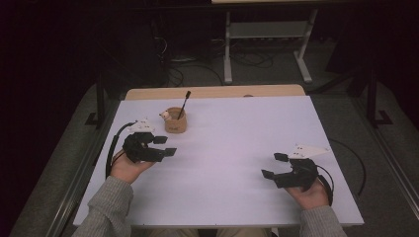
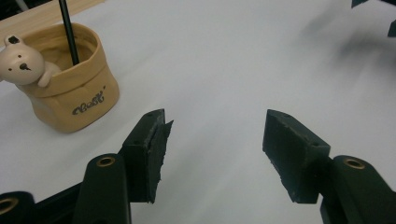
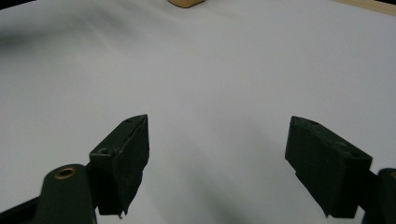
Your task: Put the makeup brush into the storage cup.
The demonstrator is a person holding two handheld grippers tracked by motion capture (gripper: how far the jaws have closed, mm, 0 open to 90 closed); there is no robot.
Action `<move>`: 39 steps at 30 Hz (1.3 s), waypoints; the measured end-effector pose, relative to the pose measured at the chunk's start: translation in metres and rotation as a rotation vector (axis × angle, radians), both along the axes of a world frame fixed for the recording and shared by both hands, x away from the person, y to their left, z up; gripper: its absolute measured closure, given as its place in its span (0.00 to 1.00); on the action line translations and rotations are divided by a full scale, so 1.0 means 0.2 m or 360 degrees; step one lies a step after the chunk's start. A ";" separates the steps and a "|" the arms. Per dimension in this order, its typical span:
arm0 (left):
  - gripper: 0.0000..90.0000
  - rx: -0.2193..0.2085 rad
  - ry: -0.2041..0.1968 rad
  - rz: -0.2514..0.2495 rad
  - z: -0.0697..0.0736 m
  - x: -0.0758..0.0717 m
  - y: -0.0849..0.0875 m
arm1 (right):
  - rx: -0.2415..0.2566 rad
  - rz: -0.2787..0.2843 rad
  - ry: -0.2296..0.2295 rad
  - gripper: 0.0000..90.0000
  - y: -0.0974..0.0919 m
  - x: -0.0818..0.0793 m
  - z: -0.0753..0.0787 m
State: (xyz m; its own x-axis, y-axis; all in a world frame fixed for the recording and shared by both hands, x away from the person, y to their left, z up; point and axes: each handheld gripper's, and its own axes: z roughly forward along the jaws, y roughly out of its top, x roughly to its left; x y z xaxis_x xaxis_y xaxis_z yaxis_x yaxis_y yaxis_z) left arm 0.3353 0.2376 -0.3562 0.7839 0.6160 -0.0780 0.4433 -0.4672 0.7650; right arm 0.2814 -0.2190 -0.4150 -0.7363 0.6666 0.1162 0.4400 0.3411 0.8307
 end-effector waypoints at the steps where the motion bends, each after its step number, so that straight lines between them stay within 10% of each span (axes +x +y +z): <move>1: 0.43 0.0000 0.0000 0.0000 0.00 0.00 0.00 | 0.0000 0.0000 0.0000 0.23 0.00 0.00 0.00; 12: 0.36 -0.0060 0.0071 -0.0039 -0.08 -0.05 0.03 | 0.0007 -0.0030 0.0007 0.23 -0.04 0.01 -0.01; 39: 0.31 -0.0040 0.0021 -0.0021 -0.18 -0.23 0.08 | -0.0002 -0.0017 0.0009 0.23 -0.03 0.00 -0.01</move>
